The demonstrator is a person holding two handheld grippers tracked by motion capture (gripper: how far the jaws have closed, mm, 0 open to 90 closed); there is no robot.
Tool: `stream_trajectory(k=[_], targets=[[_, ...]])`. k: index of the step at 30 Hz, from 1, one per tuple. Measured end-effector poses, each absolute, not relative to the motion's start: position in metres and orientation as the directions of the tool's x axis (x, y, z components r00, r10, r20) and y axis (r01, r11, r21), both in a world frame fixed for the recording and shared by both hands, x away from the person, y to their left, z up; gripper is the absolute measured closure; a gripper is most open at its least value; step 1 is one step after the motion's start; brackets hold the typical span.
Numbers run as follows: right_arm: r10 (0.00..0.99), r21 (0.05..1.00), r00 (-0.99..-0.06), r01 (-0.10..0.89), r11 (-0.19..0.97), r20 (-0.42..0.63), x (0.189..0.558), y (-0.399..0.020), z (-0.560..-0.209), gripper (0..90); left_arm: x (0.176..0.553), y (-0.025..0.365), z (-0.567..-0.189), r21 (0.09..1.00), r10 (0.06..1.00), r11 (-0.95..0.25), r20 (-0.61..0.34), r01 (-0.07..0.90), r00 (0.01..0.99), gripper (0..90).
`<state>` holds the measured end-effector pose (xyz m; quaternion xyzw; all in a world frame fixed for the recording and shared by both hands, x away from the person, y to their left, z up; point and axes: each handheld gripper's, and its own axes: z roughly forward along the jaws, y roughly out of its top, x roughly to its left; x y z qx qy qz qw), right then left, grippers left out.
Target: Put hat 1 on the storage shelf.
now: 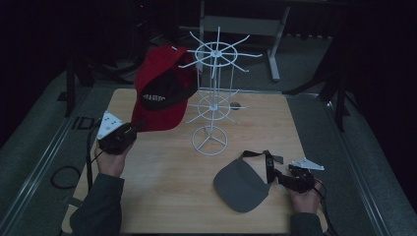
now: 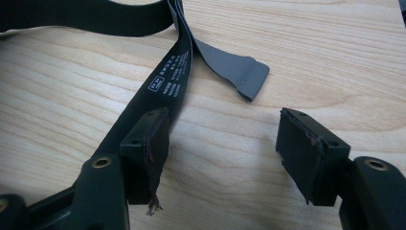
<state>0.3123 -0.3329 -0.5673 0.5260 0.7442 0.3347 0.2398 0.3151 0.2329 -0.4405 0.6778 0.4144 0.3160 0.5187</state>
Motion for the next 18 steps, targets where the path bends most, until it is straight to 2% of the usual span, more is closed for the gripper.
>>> stream_trajectory(k=[6, 18], targets=[[0.943, 0.751, -0.332, 0.622, 0.223, -0.005, 0.312, -0.333, -0.567, 35.9, 0.312, 0.235, -0.443, 0.965, 0.891, -0.113, -0.007, 0.236, 0.455, 81.9], [0.943, 0.750, -0.332, 0.622, 0.223, -0.005, 0.312, -0.333, -0.567, 35.8, 0.300, 0.241, -0.447, 0.965, 0.901, -0.102, -0.014, 0.242, 0.434, 59.9]])
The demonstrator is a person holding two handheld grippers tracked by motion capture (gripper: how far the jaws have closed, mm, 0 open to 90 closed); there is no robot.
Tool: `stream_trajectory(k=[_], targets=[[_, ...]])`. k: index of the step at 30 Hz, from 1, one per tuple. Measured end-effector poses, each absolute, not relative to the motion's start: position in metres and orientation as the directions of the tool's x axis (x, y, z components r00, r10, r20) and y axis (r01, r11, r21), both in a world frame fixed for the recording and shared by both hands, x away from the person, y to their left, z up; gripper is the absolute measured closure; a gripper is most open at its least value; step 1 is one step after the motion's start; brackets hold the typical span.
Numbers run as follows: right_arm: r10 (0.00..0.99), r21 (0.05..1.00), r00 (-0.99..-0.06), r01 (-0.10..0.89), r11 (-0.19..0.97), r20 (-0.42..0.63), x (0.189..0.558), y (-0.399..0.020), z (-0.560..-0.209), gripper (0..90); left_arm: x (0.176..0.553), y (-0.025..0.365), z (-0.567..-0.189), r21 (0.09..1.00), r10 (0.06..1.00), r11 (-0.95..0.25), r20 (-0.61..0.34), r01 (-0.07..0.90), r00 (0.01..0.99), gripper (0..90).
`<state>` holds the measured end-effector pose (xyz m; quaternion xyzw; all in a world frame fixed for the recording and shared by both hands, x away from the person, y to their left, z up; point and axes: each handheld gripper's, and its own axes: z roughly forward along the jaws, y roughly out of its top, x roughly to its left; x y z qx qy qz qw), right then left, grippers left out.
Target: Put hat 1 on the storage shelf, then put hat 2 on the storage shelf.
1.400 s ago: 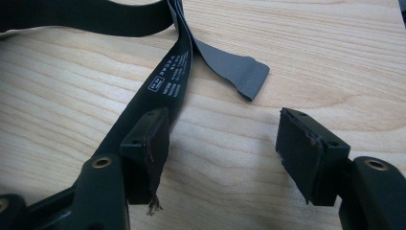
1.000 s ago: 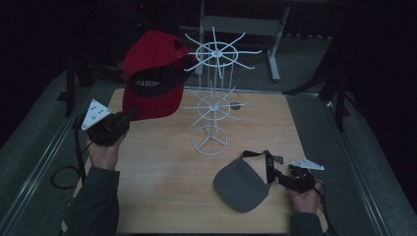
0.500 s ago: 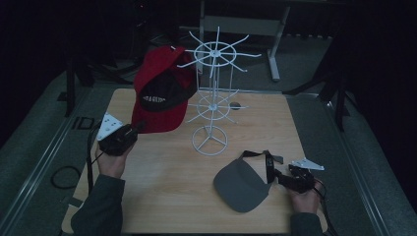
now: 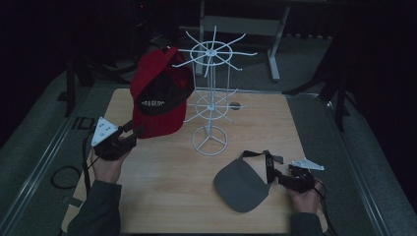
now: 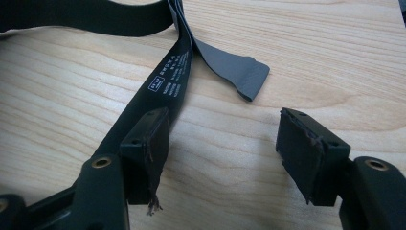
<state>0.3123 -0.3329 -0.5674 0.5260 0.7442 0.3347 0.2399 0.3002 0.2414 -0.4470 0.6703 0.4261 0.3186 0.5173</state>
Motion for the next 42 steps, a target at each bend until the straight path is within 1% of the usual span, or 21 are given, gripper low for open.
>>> stream_trajectory(k=[7, 9, 16, 24, 30, 33, 38, 42], targets=[[0.943, 0.750, -0.332, 0.622, 0.223, -0.005, 0.312, -0.333, -0.567, 35.8, 0.295, 0.242, -0.456, 0.959, 0.900, -0.109, -0.017, 0.262, 0.436, 53.6], [0.944, 0.750, -0.331, 0.623, 0.222, -0.005, 0.312, -0.333, -0.567, 35.8, 0.295, 0.243, -0.461, 0.955, 0.900, -0.099, -0.034, 0.279, 0.436, 52.4], [0.942, 0.750, -0.335, 0.622, 0.225, -0.005, 0.312, -0.333, -0.567, 35.1, 0.293, 0.245, -0.476, 0.946, 0.902, -0.079, -0.066, 0.313, 0.427, 51.3], [0.941, 0.750, -0.339, 0.622, 0.227, -0.005, 0.312, -0.333, -0.567, 35.3, 0.292, 0.243, -0.493, 0.934, 0.908, -0.097, -0.058, 0.345, 0.414, 50.7], [0.944, 0.729, -0.330, 0.649, 0.217, 0.014, 0.313, -0.336, -0.562, 46.7, 0.294, 0.241, -0.503, 0.923, 0.914, -0.119, -0.042, 0.366, 0.403, 50.4], [0.943, 0.730, -0.333, 0.650, 0.212, 0.023, 0.314, -0.335, -0.558, 49.8, 0.294, 0.240, -0.509, 0.917, 0.915, -0.132, -0.033, 0.377, 0.403, 50.4], [0.931, 0.735, -0.365, 0.631, 0.247, 0.000, 0.319, -0.328, -0.549, 53.3, 0.295, 0.241, -0.516, 0.909, 0.918, -0.132, -0.038, 0.395, 0.394, 50.0], [0.922, 0.736, -0.386, 0.624, 0.263, -0.001, 0.327, -0.324, -0.547, 58.2, 0.296, 0.244, -0.519, 0.905, 0.921, -0.127, -0.044, 0.406, 0.387, 49.8]])
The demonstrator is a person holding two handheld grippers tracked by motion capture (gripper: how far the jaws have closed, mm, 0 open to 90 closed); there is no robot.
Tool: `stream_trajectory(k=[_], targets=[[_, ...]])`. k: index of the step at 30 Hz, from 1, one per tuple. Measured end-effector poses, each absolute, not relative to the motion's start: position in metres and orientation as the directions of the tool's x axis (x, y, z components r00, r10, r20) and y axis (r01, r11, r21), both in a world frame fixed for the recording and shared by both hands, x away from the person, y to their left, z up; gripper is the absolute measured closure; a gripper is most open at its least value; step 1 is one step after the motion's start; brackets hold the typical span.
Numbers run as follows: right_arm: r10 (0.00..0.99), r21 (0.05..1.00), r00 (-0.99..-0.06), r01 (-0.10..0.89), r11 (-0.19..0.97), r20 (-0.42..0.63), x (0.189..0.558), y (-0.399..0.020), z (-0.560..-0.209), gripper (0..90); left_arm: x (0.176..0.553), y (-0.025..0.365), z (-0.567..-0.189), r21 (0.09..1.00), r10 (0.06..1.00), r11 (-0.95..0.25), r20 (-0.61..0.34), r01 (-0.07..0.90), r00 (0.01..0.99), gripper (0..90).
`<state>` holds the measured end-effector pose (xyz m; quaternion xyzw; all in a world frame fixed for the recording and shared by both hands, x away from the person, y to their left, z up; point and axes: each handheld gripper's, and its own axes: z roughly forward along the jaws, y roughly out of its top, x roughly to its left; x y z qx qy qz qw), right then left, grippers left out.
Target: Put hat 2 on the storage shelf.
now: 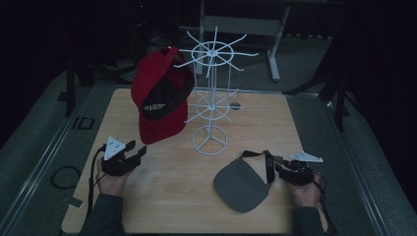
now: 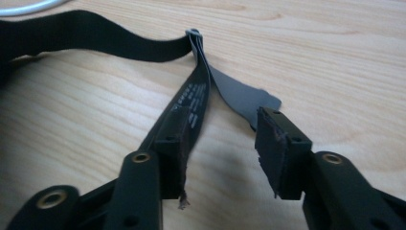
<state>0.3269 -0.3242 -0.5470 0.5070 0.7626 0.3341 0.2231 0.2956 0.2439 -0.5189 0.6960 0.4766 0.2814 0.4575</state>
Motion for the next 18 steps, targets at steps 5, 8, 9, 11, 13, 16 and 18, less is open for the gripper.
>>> stream_trajectory(k=[5, 8, 9, 11, 13, 16, 18], targets=[[0.911, 0.727, -0.412, 0.619, 0.297, -0.021, 0.337, -0.320, -0.547, 64.1, 0.297, 0.246, -0.524, 0.898, 0.925, -0.117, -0.057, 0.423, 0.376, 49.5], [0.900, 0.719, -0.435, 0.612, 0.329, -0.042, 0.343, -0.315, -0.546, 65.9, 0.298, 0.246, -0.527, 0.892, 0.927, -0.121, -0.055, 0.435, 0.370, 49.0], [0.898, 0.719, -0.439, 0.610, 0.333, -0.044, 0.344, -0.314, -0.545, 66.6, 0.298, 0.246, -0.528, 0.891, 0.928, -0.122, -0.054, 0.438, 0.369, 49.0], [0.894, 0.718, -0.445, 0.607, 0.341, -0.049, 0.348, -0.312, -0.543, 68.0, 0.299, 0.247, -0.530, 0.887, 0.929, -0.116, -0.062, 0.447, 0.364, 49.0], [0.888, 0.714, -0.458, 0.604, 0.354, -0.052, 0.353, -0.309, -0.541, 69.8, 0.299, 0.248, -0.532, 0.886, 0.930, -0.111, -0.067, 0.450, 0.361, 48.9], [0.879, 0.703, -0.473, 0.605, 0.374, -0.059, 0.359, -0.306, -0.539, 71.7, 0.300, 0.249, -0.534, 0.882, 0.933, -0.115, -0.062, 0.458, 0.355, 48.9], [0.871, 0.690, -0.486, 0.610, 0.390, -0.063, 0.364, -0.303, -0.538, 73.1, 0.300, 0.249, -0.535, 0.879, 0.934, -0.112, -0.066, 0.463, 0.351, 48.9]])
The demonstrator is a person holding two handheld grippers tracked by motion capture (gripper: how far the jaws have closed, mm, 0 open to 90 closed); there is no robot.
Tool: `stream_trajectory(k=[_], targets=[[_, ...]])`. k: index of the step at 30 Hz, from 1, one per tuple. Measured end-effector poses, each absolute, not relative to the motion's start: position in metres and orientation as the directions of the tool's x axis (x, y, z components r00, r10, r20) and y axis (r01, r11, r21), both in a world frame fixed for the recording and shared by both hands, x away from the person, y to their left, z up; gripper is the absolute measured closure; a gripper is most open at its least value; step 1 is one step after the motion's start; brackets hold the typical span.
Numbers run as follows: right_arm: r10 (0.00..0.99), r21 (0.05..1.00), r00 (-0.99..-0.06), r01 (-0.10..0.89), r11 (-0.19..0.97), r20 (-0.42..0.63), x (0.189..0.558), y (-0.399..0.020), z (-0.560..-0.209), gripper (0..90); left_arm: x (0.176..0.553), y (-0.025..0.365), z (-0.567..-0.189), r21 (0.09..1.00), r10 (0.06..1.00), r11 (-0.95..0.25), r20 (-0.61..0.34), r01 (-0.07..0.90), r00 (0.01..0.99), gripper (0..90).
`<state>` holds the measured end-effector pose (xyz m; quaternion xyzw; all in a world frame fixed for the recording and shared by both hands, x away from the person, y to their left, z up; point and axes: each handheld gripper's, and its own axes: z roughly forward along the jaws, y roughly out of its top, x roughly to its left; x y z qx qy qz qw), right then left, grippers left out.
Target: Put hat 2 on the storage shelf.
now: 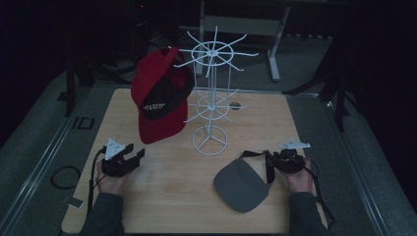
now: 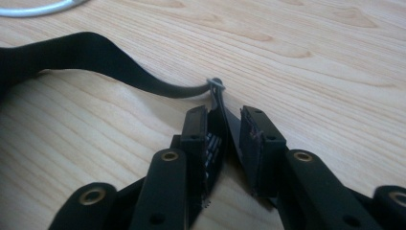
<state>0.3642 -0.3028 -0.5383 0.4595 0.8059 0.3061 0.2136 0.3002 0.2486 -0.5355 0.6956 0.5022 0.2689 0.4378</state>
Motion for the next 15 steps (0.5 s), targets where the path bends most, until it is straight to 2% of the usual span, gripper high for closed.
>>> stream_trajectory(k=[11, 15], targets=[[0.851, 0.596, -0.517, 0.657, 0.463, -0.091, 0.388, -0.290, -0.542, 77.6, 0.300, 0.248, -0.536, 0.877, 0.933, -0.122, -0.058, 0.464, 0.355, 48.9], [0.864, 0.584, -0.499, 0.684, 0.437, -0.063, 0.392, -0.290, -0.544, 86.9, 0.300, 0.248, -0.536, 0.877, 0.933, -0.122, -0.058, 0.465, 0.355, 48.8]])
